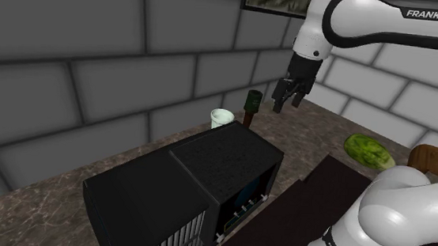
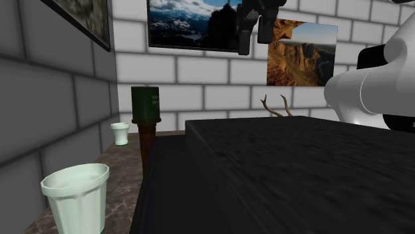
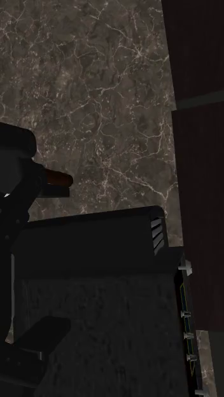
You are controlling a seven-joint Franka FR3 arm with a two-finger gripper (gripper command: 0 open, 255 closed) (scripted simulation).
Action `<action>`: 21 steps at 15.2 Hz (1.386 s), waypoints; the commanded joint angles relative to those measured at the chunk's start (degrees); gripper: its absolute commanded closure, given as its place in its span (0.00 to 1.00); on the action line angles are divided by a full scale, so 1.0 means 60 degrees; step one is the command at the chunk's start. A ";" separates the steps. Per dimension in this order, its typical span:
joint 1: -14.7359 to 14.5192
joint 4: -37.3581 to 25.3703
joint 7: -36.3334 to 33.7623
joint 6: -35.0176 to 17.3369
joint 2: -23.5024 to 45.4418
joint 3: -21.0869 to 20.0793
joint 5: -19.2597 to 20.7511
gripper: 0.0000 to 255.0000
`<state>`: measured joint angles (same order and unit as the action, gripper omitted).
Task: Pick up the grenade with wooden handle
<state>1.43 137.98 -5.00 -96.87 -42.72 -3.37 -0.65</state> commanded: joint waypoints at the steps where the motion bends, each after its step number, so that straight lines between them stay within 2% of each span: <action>1: 0.0000 0.0000 0.0000 0.0000 0.0000 0.0000 0.0000 0.00; 5: -0.0081 -0.0803 0.1751 -0.0370 0.1311 0.0887 0.0349 0.00; 10: -0.0267 -0.2219 0.3901 -0.0625 0.3187 0.1809 0.0442 0.00; 16: -0.0429 -0.4490 0.6440 -0.0511 0.5689 0.2571 0.0065 0.00; 20: -0.0367 -0.6382 0.8036 -0.0122 0.7489 0.2805 -0.0381 0.00; 21: -0.0343 -0.6568 0.8170 -0.0074 0.7654 0.2804 -0.0423 0.00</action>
<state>-0.76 100.60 42.26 -97.80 1.36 13.30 -2.71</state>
